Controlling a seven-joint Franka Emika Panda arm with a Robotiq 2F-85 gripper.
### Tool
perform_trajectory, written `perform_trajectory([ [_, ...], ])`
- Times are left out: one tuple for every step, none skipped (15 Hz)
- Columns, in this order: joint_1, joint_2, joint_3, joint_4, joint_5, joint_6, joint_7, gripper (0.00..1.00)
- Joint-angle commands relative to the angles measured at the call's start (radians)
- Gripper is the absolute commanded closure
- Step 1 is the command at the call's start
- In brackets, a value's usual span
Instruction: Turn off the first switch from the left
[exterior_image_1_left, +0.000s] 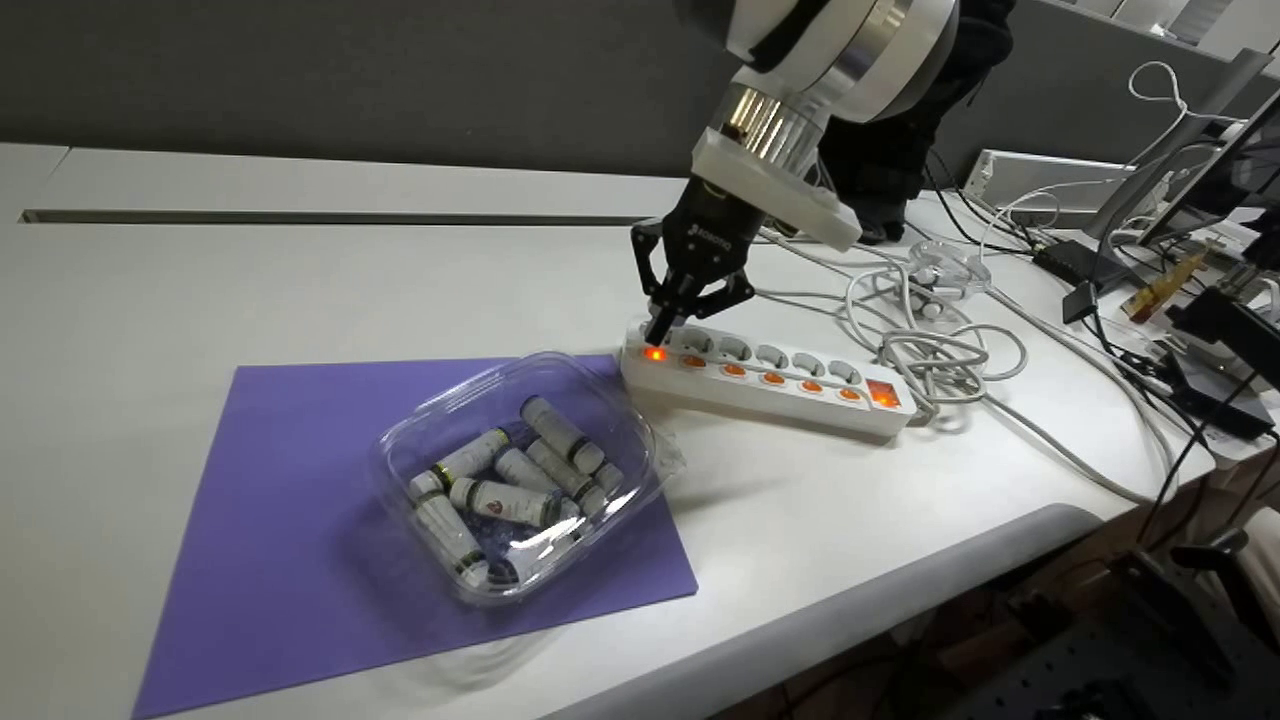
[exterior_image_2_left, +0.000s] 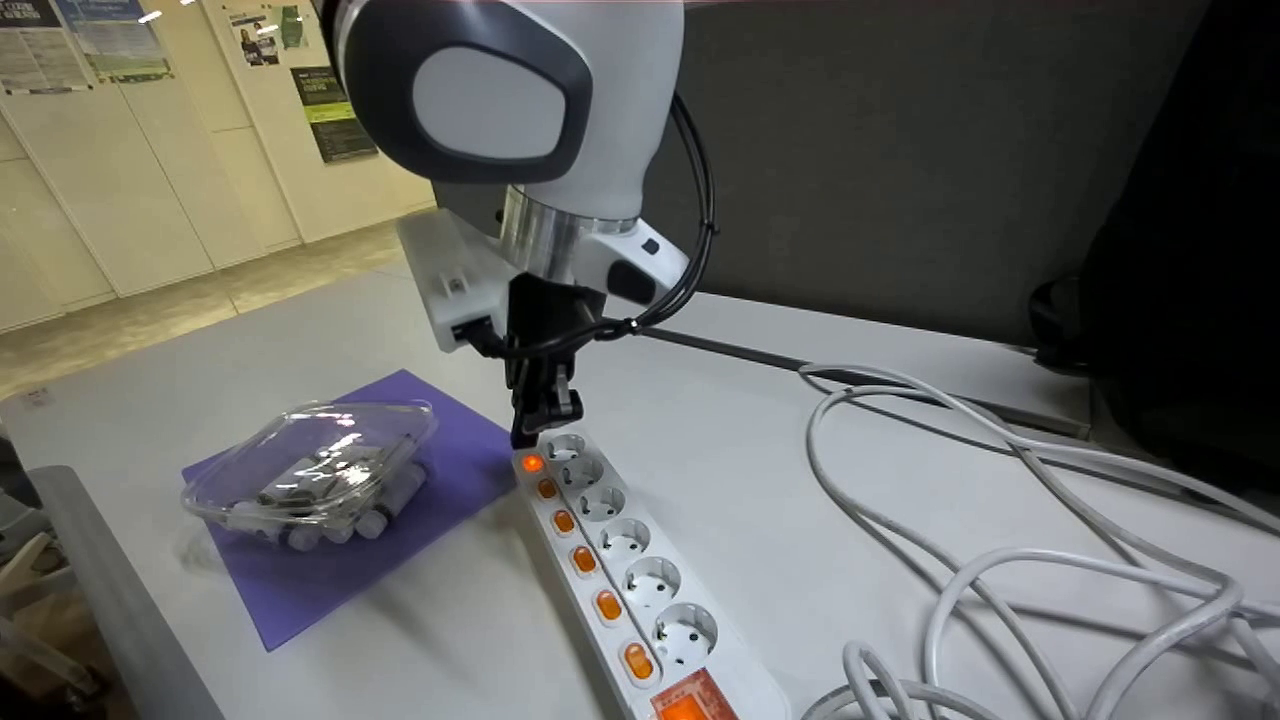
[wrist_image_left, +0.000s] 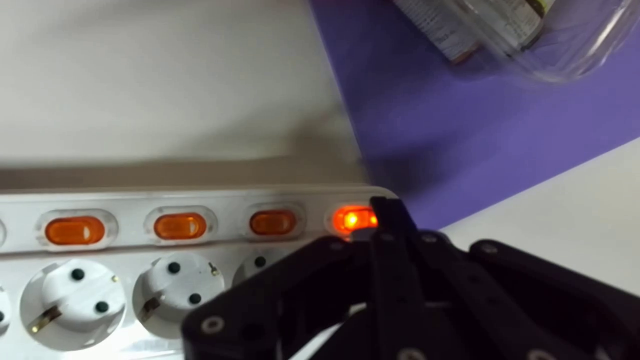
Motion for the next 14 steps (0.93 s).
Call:
perform_trajectory([
  [0.001,-0.013,-0.002,-0.014,-0.015,0.005,0.034,1.00],
  [0.005,-0.018,-0.005,-0.021,-0.019,0.006,0.043,1.00],
  [0.007,-0.023,-0.007,-0.026,-0.022,0.007,0.049,1.00],
  [0.010,-0.027,-0.010,-0.032,-0.026,0.012,0.054,1.00],
  [0.010,-0.027,-0.011,-0.034,-0.026,0.015,0.056,1.00],
  [0.008,-0.025,-0.011,-0.034,-0.024,0.017,0.057,1.00],
  [0.007,-0.020,-0.011,-0.032,-0.023,0.018,0.058,1.00],
  [0.007,-0.017,-0.012,-0.032,-0.024,0.020,0.060,1.00],
  [0.007,-0.014,-0.013,-0.032,-0.024,0.023,0.062,1.00],
  [0.007,-0.013,-0.013,-0.034,-0.024,0.026,0.064,1.00],
  [0.006,-0.012,-0.013,-0.035,-0.022,0.027,0.064,1.00],
  [0.005,-0.010,-0.014,-0.035,-0.022,0.028,0.066,1.00],
  [0.004,-0.007,-0.014,-0.034,-0.021,0.028,0.067,1.00],
  [0.002,-0.004,-0.014,-0.033,-0.019,0.027,0.069,1.00],
])
